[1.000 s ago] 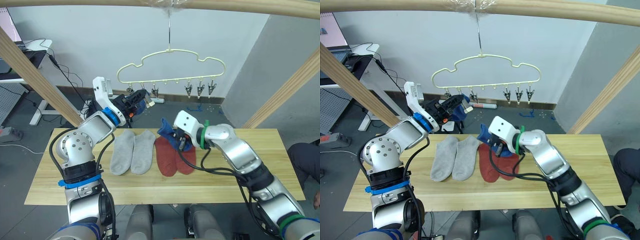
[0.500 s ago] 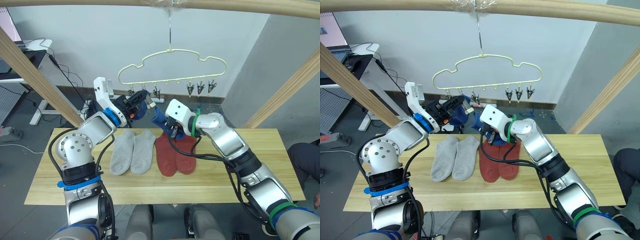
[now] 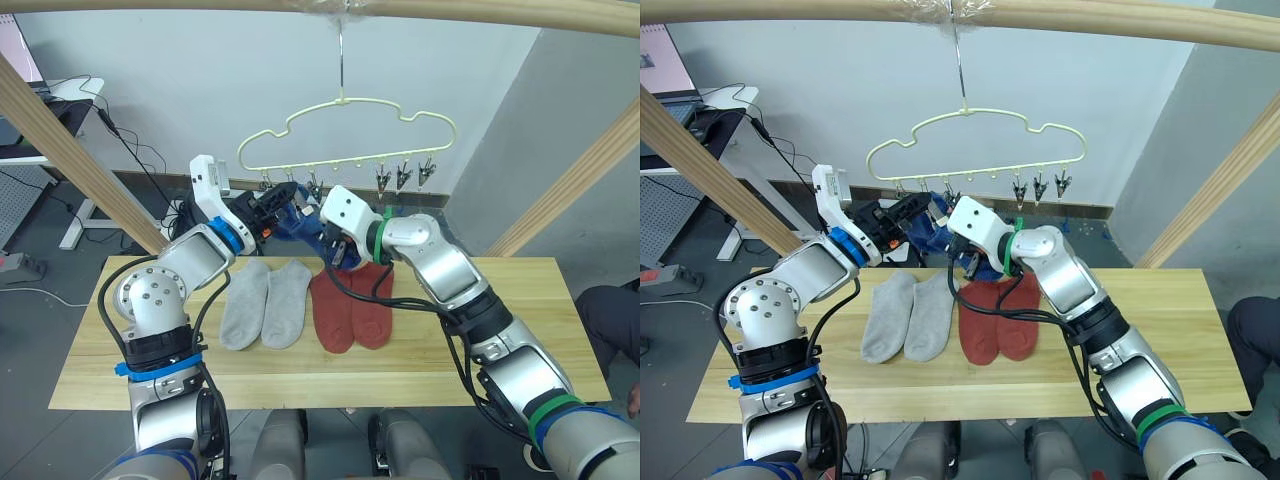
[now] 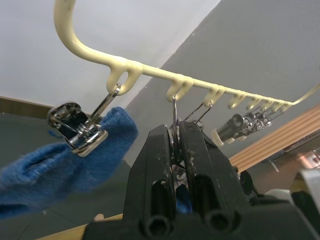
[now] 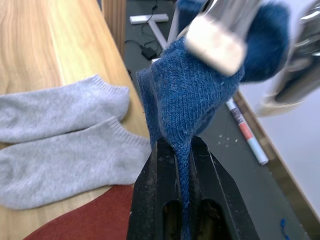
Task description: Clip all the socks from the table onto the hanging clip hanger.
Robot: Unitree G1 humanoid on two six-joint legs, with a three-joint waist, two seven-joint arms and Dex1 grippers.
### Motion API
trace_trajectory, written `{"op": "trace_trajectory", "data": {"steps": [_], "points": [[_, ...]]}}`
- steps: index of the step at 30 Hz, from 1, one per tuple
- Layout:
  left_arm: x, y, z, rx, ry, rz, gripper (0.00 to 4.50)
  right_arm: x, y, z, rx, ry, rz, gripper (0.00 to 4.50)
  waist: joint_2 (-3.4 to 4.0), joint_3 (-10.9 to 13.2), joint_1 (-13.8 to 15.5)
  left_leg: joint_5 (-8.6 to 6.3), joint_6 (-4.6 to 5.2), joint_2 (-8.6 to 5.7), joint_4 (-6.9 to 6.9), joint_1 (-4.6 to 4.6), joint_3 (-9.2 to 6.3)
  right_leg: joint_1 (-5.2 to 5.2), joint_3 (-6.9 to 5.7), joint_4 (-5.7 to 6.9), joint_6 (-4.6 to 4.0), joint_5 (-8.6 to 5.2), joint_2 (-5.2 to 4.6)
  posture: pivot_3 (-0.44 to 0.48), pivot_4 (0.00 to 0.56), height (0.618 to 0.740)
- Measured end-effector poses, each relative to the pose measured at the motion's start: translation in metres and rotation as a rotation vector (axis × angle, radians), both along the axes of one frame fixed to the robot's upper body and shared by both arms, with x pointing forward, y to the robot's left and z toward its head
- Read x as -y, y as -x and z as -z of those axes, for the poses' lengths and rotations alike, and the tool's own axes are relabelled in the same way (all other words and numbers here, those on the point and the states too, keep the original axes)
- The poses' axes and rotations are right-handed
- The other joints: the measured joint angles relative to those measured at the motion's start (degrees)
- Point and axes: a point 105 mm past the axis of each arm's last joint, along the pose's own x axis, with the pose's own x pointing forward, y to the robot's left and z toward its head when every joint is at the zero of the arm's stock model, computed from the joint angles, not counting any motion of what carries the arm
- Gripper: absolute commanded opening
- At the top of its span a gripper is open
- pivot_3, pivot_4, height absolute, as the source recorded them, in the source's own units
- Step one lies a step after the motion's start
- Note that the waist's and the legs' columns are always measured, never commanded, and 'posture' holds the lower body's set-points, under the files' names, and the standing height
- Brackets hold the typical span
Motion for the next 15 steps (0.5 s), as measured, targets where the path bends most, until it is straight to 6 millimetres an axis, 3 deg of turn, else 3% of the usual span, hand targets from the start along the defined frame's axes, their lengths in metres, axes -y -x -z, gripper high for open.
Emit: {"op": "trace_trajectory", "data": {"steps": [6,15], "points": [[-0.0005,0.0005,0.0010,0.009,-0.018,-0.004,0.00,-0.0011,0.0001,0.0001,-0.003,-0.004,0.003,0.04,0.00,0.00,0.00,0.00,0.00,0.01,-0.04,-0.01,0.02,-0.06,0.02,0.01,0.00,0.00,-0.01,0.071,0.264,0.740],[-0.0022,0.0011,0.0073,-0.007,-0.023,0.000,2.77,-0.0034,0.0003,-0.0006,-0.003,-0.014,0.008,0.00,0.00,0.11,0.19,0.00,-0.01,0.01,0.00,-0.44,0.00,-0.44,0.00,0.01,-0.01,0.00,-0.02,0.081,0.265,0.740]]}}
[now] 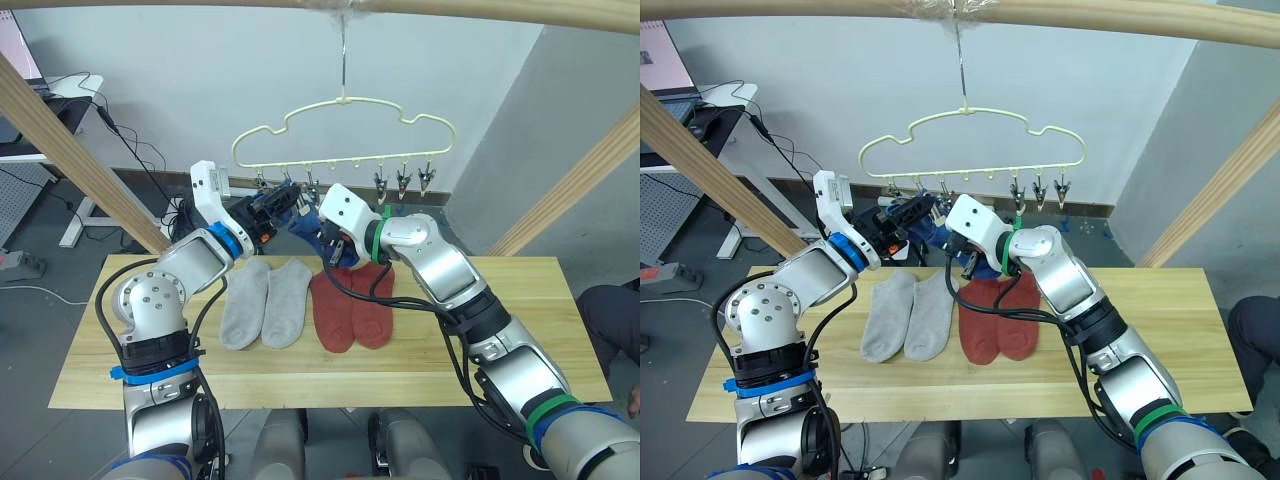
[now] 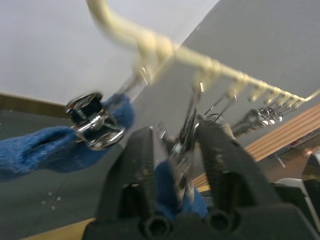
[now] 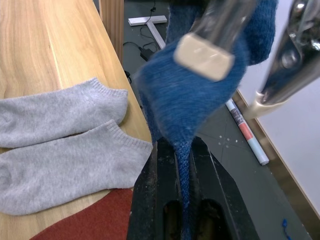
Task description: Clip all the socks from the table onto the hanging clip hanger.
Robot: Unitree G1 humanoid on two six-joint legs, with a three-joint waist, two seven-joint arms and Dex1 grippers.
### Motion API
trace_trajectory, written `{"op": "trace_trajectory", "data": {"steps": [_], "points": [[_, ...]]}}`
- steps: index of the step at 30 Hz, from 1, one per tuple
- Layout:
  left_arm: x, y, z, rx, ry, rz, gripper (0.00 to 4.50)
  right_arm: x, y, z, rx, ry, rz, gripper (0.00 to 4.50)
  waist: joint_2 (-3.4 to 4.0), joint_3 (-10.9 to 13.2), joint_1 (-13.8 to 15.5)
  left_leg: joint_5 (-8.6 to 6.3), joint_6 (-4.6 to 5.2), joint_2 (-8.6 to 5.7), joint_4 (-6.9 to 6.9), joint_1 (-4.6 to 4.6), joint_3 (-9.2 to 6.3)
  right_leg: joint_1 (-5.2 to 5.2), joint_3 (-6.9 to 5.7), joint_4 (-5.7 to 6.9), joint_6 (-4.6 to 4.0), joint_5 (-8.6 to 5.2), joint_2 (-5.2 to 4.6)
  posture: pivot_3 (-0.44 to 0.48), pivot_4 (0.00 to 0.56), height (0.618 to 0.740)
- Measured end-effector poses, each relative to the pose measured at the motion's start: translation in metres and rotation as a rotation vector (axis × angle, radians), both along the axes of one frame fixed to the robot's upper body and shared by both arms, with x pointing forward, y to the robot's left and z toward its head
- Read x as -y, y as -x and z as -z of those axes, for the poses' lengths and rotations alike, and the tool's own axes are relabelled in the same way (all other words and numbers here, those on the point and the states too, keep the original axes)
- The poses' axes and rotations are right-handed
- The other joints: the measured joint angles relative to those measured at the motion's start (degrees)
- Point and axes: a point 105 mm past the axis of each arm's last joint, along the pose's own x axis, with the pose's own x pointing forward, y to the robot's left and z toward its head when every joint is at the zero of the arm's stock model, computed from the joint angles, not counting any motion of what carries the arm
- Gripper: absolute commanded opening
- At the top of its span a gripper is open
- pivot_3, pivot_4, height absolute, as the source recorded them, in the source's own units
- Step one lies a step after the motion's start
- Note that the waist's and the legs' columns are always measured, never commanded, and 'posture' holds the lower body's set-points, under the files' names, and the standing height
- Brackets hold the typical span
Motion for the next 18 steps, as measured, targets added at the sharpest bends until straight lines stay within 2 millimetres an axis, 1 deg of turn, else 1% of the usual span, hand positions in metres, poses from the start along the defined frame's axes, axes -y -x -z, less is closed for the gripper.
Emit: {"op": "trace_trajectory", "data": {"steps": [5,6,10,13,15,18], "points": [[-0.003,0.001,-0.001,0.001,-0.005,0.000,4.25,-0.004,0.001,-0.002,-0.005,-0.020,-0.005,0.00,0.00,0.03,0.08,0.00,0.00,0.00,-0.01,-0.07,0.00,-0.03,-0.02,-0.07,0.00,0.00,-0.04,0.089,0.261,0.740],[-0.004,0.002,-0.001,0.002,-0.013,-0.003,4.48,-0.004,0.001,-0.002,-0.012,-0.031,-0.003,0.00,0.01,0.04,0.07,0.00,0.00,0.00,-0.01,-0.07,0.00,-0.04,-0.02,-0.06,0.00,0.00,-0.04,0.090,0.260,0.740],[-0.007,0.005,-0.003,0.016,-0.067,-0.002,4.50,-0.008,0.000,-0.004,-0.057,-0.093,0.009,1.14,0.01,0.08,0.14,0.00,-0.01,0.00,0.00,-0.07,-0.03,-0.03,-0.05,-0.02,0.00,0.00,-0.04,0.097,0.257,0.740],[-0.010,0.008,-0.003,0.021,-0.103,0.011,4.50,-0.006,0.000,-0.003,-0.092,-0.128,0.025,2.23,0.01,0.08,0.19,0.00,-0.01,-0.01,0.00,-0.07,-0.03,-0.04,-0.06,-0.01,0.00,0.00,-0.04,0.098,0.256,0.740],[-0.013,0.010,0.000,0.015,-0.131,0.020,4.50,-0.002,0.001,0.003,-0.128,-0.150,0.039,2.96,0.02,0.08,0.22,0.00,-0.01,-0.02,-0.01,-0.07,-0.03,-0.03,-0.06,-0.02,0.00,0.00,-0.04,0.100,0.253,0.740],[-0.014,0.012,0.005,0.009,-0.170,0.036,4.50,0.009,0.002,0.018,-0.187,-0.165,0.081,4.01,0.02,0.08,0.27,0.00,-0.01,-0.03,-0.02,-0.08,-0.02,-0.04,-0.05,-0.03,0.00,0.00,-0.04,0.100,0.253,0.740]]}}
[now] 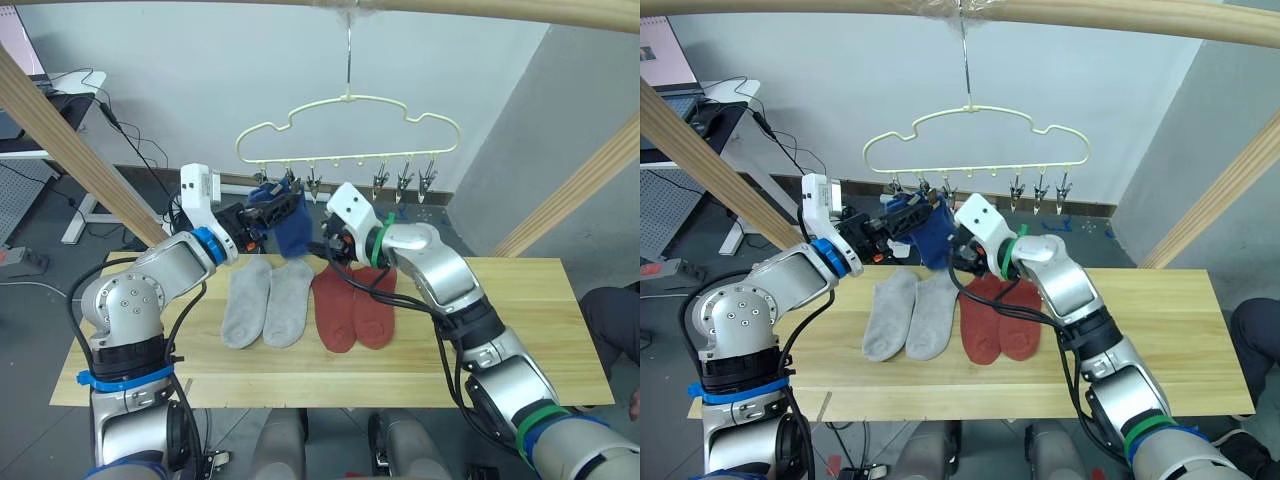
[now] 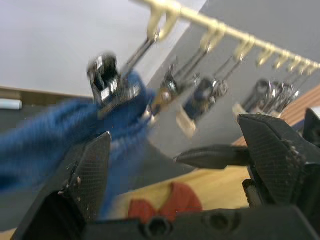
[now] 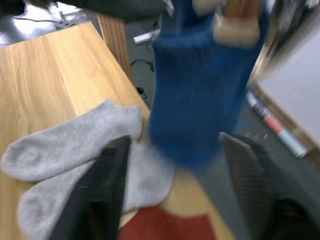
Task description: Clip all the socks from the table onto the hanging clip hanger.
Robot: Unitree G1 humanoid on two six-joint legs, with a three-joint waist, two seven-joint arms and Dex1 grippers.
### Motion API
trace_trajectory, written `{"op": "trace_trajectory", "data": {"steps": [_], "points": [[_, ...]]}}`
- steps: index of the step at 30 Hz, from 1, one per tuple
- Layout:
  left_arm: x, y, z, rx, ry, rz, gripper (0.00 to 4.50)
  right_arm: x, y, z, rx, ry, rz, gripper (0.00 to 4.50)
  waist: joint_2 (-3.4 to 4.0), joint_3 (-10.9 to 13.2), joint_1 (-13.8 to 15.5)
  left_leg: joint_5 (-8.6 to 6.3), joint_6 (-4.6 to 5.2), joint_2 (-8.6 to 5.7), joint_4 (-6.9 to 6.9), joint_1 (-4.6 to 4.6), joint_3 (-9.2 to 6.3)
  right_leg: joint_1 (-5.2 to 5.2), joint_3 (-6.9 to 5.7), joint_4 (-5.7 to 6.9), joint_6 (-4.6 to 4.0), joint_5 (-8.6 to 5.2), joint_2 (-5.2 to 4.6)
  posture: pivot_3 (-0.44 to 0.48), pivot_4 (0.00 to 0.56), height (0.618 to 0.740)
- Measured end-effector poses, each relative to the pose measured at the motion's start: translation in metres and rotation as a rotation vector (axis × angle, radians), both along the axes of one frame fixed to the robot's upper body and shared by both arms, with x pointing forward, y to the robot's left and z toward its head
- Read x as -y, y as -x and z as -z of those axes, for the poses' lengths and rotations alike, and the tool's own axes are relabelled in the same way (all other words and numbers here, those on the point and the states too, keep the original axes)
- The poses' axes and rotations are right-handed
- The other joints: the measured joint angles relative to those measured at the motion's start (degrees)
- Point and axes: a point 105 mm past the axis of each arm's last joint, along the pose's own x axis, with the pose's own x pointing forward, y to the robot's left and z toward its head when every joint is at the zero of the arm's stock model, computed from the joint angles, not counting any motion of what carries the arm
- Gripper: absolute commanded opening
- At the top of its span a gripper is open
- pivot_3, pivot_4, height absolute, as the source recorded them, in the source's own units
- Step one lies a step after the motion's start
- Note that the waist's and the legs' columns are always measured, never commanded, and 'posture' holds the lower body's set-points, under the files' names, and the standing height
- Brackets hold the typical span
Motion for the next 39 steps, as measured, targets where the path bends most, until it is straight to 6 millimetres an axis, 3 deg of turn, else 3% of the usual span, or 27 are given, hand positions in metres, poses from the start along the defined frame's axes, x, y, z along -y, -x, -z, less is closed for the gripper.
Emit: {"op": "trace_trajectory", "data": {"steps": [1,8,12,15,18,19,24,32,39], "points": [[0.000,0.001,0.002,0.000,-0.013,0.006,4.50,0.005,0.001,0.005,-0.010,0.002,0.016,4.41,0.00,0.00,0.02,0.00,0.00,0.00,0.00,0.00,0.01,0.00,0.01,-0.01,0.00,0.00,0.00,0.100,0.253,0.740],[0.004,0.021,0.024,0.040,-0.187,0.061,4.50,0.063,0.022,0.034,-0.060,0.030,0.112,4.46,0.01,0.01,0.24,0.00,-0.01,-0.02,-0.10,-0.04,0.02,0.00,0.00,-0.14,0.00,0.00,0.00,0.098,0.240,0.740],[0.018,0.030,0.031,0.162,-0.329,0.104,4.50,0.079,0.036,0.019,-0.033,-0.059,0.124,4.46,0.02,0.00,0.17,0.00,-0.02,0.01,-0.09,-0.03,0.01,0.01,0.02,-0.09,0.00,0.00,0.03,0.084,0.233,0.740],[0.027,0.031,0.031,0.266,-0.341,0.084,3.92,0.092,0.043,0.007,0.017,-0.103,0.141,4.50,0.02,0.01,0.37,0.01,-0.02,-0.01,-0.08,-0.03,-0.01,0.03,-0.02,-0.09,0.00,0.00,0.06,0.076,0.230,0.740],[0.032,0.029,0.022,0.380,-0.362,0.042,3.01,0.102,0.049,0.002,0.044,-0.139,0.155,4.50,0.02,0.00,0.47,0.00,-0.02,-0.04,-0.04,-0.04,0.01,0.04,0.01,-0.09,0.00,0.00,0.06,0.069,0.228,0.740],[0.033,0.028,0.020,0.410,-0.378,0.029,2.73,0.104,0.051,0.000,0.046,-0.153,0.156,4.50,0.02,0.00,0.43,0.00,-0.02,-0.04,-0.05,-0.04,0.01,0.03,0.02,-0.09,0.00,0.00,0.07,0.062,0.231,0.740],[0.040,0.021,0.020,0.485,-0.394,-0.021,2.73,0.106,0.058,-0.022,0.104,-0.256,0.144,4.50,0.02,0.00,0.28,0.01,-0.01,-0.05,0.00,-0.04,0.01,0.03,0.00,-0.02,0.00,0.00,0.10,0.055,0.227,0.740],[0.048,0.001,0.009,0.558,-0.381,-0.076,2.73,0.091,0.059,-0.061,0.201,-0.328,0.047,4.50,0.02,0.00,0.18,0.02,0.02,-0.08,0.11,-0.04,0.00,0.03,-0.01,0.13,0.00,0.00,0.10,0.052,0.220,0.740],[0.058,-0.012,0.010,0.553,-0.353,-0.084,2.73,0.082,0.062,-0.077,0.223,-0.352,-0.023,4.50,0.01,0.00,0.09,0.02,0.03,-0.06,0.15,-0.06,-0.01,0.02,-0.04,0.18,0.00,0.00,0.10,0.038,0.233,0.740]]}}
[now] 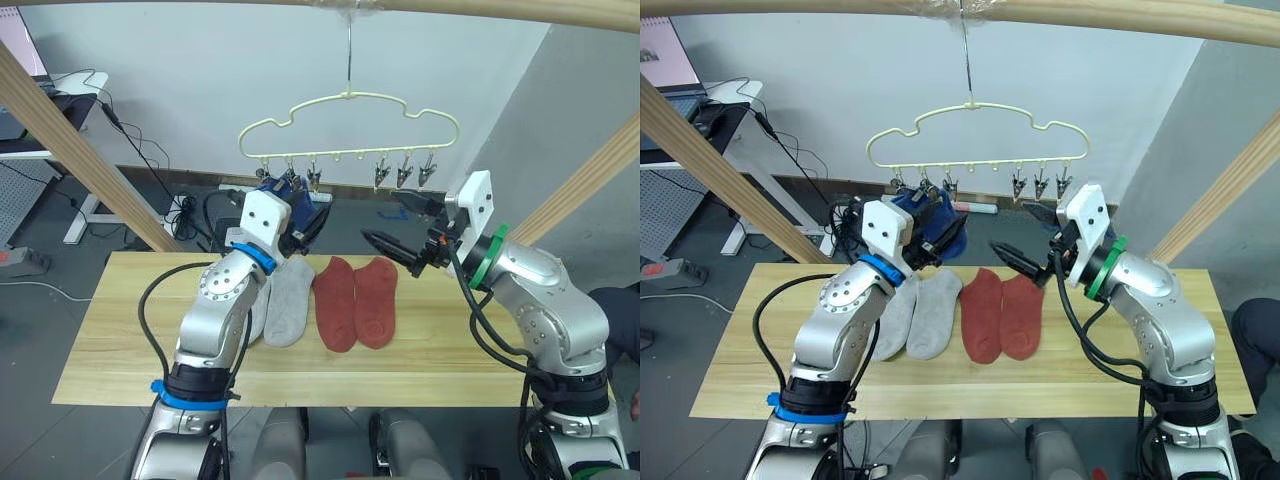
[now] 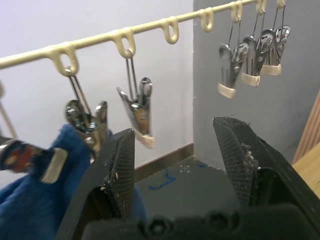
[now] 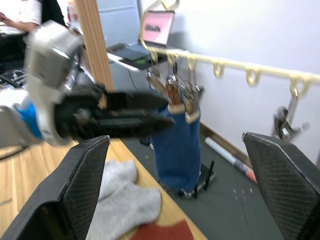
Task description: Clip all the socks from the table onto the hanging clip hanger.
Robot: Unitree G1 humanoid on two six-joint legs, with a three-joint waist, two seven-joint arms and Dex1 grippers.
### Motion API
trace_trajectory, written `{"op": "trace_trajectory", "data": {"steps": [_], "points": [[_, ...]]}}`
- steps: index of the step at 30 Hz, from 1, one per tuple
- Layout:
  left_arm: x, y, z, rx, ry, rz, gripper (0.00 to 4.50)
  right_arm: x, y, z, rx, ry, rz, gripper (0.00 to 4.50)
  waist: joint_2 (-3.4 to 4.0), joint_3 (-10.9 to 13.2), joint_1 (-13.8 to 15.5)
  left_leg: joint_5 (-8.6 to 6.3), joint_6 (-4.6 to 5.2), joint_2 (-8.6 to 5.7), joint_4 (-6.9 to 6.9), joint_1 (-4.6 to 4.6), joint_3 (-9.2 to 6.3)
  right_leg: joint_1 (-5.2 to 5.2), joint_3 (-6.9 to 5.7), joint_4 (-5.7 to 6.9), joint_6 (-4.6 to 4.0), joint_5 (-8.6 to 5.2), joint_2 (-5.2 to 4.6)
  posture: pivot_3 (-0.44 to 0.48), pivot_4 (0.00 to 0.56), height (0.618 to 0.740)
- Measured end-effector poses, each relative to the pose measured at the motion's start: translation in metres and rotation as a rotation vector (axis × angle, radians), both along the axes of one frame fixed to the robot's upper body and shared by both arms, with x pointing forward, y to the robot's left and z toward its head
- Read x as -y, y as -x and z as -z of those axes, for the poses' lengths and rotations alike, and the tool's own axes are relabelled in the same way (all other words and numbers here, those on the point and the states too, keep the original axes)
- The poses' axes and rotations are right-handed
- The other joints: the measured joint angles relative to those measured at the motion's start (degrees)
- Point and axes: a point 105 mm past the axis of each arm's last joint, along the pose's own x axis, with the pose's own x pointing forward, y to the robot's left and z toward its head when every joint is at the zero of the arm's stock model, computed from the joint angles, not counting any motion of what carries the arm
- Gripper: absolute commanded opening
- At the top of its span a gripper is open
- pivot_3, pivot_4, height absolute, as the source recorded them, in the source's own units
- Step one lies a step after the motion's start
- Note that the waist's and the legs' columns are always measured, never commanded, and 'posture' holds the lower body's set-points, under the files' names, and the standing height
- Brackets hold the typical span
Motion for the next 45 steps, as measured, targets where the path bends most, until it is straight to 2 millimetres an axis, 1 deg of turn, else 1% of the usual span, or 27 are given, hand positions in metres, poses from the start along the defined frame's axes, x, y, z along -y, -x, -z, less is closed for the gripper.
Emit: {"op": "trace_trajectory", "data": {"steps": [5,10,11,17,22,27,32,45], "points": [[0.002,-0.005,0.000,-0.012,0.020,-0.007,2.73,-0.001,0.000,-0.003,-0.006,-0.010,-0.002,4.50,0.00,0.00,-0.08,0.00,0.00,0.00,0.02,0.00,0.00,-0.02,0.01,0.08,0.00,0.00,0.00,0.038,0.233,0.740],[-0.003,-0.011,-0.005,-0.006,0.039,-0.036,2.73,0.000,0.000,-0.002,-0.020,0.000,-0.009,4.50,0.00,0.00,-0.08,0.01,0.01,-0.01,0.05,0.00,0.00,-0.02,0.01,0.15,0.00,0.00,0.00,0.038,0.233,0.740],[-0.003,-0.012,-0.005,-0.005,0.039,-0.037,2.73,0.001,0.000,-0.002,-0.019,0.004,-0.007,4.50,0.00,0.00,-0.08,0.01,0.02,-0.01,0.05,0.00,0.00,-0.02,0.01,0.15,0.00,0.00,0.00,0.028,0.241,0.740],[0.000,-0.013,-0.006,-0.004,0.048,-0.035,2.73,0.000,0.001,-0.004,-0.019,-0.003,-0.019,4.50,0.00,0.00,-0.14,0.02,0.03,0.00,0.07,0.01,0.00,-0.02,0.00,0.19,0.00,0.00,0.00,0.028,0.241,0.740],[0.002,-0.015,-0.012,0.008,0.060,-0.031,2.73,0.000,0.001,-0.004,-0.023,-0.010,-0.015,4.50,0.00,0.00,-0.15,0.02,0.04,-0.01,0.08,0.01,0.01,-0.02,0.00,0.20,0.00,0.00,0.00,0.023,0.244,0.740],[0.003,-0.017,-0.009,-0.005,0.065,-0.029,2.73,0.001,0.000,-0.004,-0.023,-0.011,-0.009,4.50,0.00,0.00,-0.17,0.03,0.04,0.00,0.07,0.01,0.01,-0.02,0.00,0.20,0.00,0.00,0.00,0.018,0.245,0.740],[0.005,-0.021,-0.013,0.008,0.067,-0.026,2.73,0.001,0.000,-0.004,-0.024,-0.011,-0.004,4.50,0.00,0.00,-0.17,0.03,0.04,-0.01,0.08,0.01,0.02,-0.02,0.01,0.20,0.00,0.00,0.00,0.018,0.245,0.740],[0.012,-0.025,-0.013,0.007,0.075,-0.001,2.73,0.003,-0.001,-0.003,-0.026,-0.009,0.013,4.50,0.00,0.00,-0.20,0.03,0.04,0.00,0.09,0.01,0.01,-0.02,0.00,0.21,0.00,0.00,0.00,0.008,0.241,0.740]]}}
